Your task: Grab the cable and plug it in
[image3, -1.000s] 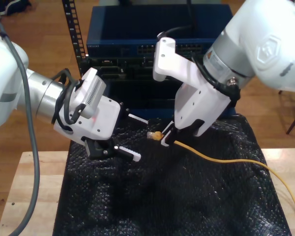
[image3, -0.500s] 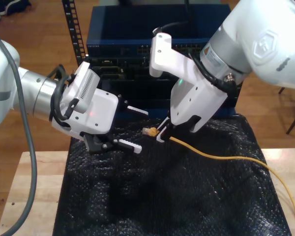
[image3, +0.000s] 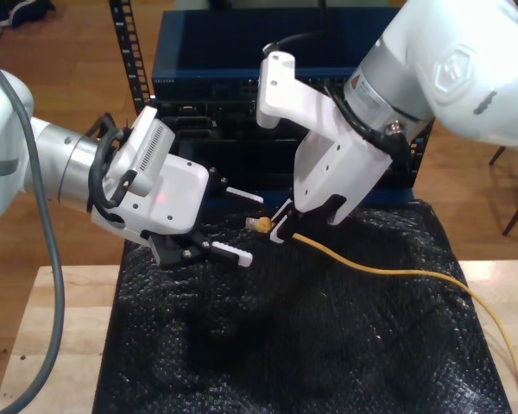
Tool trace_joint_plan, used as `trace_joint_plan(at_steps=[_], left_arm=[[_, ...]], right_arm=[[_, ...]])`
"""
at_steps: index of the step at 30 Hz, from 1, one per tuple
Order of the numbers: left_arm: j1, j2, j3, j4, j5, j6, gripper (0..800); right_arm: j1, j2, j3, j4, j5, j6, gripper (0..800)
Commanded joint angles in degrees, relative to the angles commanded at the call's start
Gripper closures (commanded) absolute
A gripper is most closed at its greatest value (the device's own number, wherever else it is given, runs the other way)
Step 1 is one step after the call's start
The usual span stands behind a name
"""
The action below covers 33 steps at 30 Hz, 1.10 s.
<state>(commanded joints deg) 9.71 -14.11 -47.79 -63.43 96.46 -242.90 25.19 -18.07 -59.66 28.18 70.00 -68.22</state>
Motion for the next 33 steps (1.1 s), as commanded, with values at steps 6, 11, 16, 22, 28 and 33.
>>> trace_joint_plan(at_steps=[6, 11, 16, 22, 28, 33], left_arm=[[1.14, 0.53, 0.0, -0.79, 0.0, 0.09, 192], [1.23, 0.62, 0.09, -0.88, 0.18, 0.09, 231], [1.23, 0.62, 0.18, -0.88, 0.26, 0.0, 255], [1.49, 0.62, 0.26, -1.05, 0.18, -0.35, 355], [1.49, 0.62, 0.26, -1.76, 0.09, -0.26, 355], [1.49, 0.62, 0.44, -1.85, 0.18, -0.26, 400]], right_arm=[[0.0, -0.09, 0.09, 0.0, 0.0, 0.0, 794], [0.0, -0.09, 0.09, -0.09, 0.0, 0.0, 794], [0.09, -0.09, 0.0, -0.09, 0.0, -0.09, 794], [0.18, -0.09, 0.0, -0.09, 0.0, -0.09, 794], [0.53, 0.0, 0.09, -0.09, 0.0, -0.09, 794], [0.53, 0.09, 0.09, -0.09, 0.0, -0.09, 794]])
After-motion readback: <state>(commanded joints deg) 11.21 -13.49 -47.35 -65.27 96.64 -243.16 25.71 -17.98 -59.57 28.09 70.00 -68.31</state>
